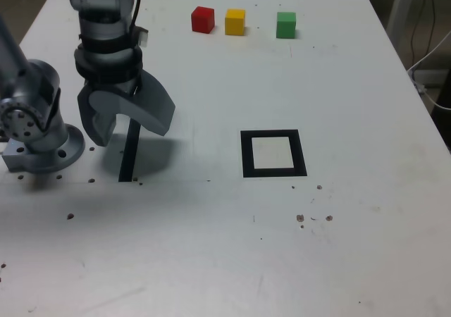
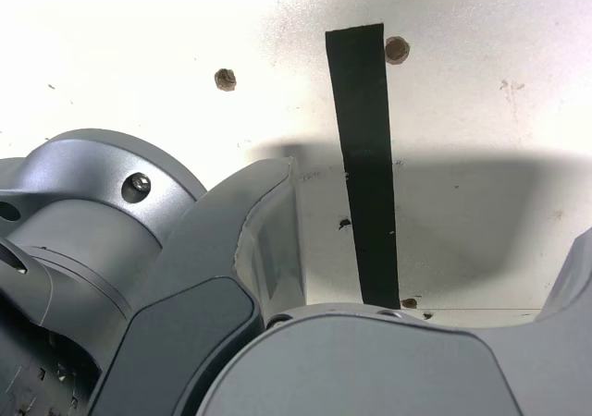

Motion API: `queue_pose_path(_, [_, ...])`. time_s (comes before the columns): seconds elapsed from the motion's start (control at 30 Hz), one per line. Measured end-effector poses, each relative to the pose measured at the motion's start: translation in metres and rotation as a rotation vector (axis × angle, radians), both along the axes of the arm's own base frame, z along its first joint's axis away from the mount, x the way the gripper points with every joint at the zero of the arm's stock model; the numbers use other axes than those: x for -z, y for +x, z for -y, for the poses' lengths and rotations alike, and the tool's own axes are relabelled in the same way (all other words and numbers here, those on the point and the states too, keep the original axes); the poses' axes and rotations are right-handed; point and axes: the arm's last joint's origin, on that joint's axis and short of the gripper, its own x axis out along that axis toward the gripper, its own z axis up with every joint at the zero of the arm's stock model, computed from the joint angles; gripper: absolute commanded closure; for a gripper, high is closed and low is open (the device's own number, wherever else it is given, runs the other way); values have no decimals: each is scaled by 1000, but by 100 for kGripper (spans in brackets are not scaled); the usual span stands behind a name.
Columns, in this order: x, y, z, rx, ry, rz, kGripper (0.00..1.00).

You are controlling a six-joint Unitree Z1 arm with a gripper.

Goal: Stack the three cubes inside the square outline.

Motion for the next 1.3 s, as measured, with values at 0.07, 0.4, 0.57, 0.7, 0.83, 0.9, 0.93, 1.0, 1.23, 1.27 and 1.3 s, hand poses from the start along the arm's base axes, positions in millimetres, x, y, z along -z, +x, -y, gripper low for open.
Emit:
queue_pose_path(0.07, [0, 0, 0, 0, 0, 0, 0])
queue_pose_path(0.4, [0, 0, 0, 0, 0, -1, 0])
queue_pose_path(0.57, [0, -1, 0, 1, -1, -8, 0])
queue_pose_path(0.7, [-3, -2, 0, 1, -2, -24, 0])
queue_pose_path(0.83, [-12, 3, -7, -13, 2, -19, 0])
queue_pose_path(0.9, [-19, 8, -13, -23, 11, -12, 0])
queue_pose_path(0.93, [-24, 12, -18, -30, 19, -8, 0])
queue_pose_path(1.0, [-30, 19, -27, -42, 31, -5, 0])
queue_pose_path(1.23, [-53, 32, -69, -79, 51, -8, 0])
queue_pose_path(1.27, [-56, 33, -77, -88, 54, -7, 0])
queue_pose_path(1.3, [-58, 34, -84, -94, 55, -8, 0])
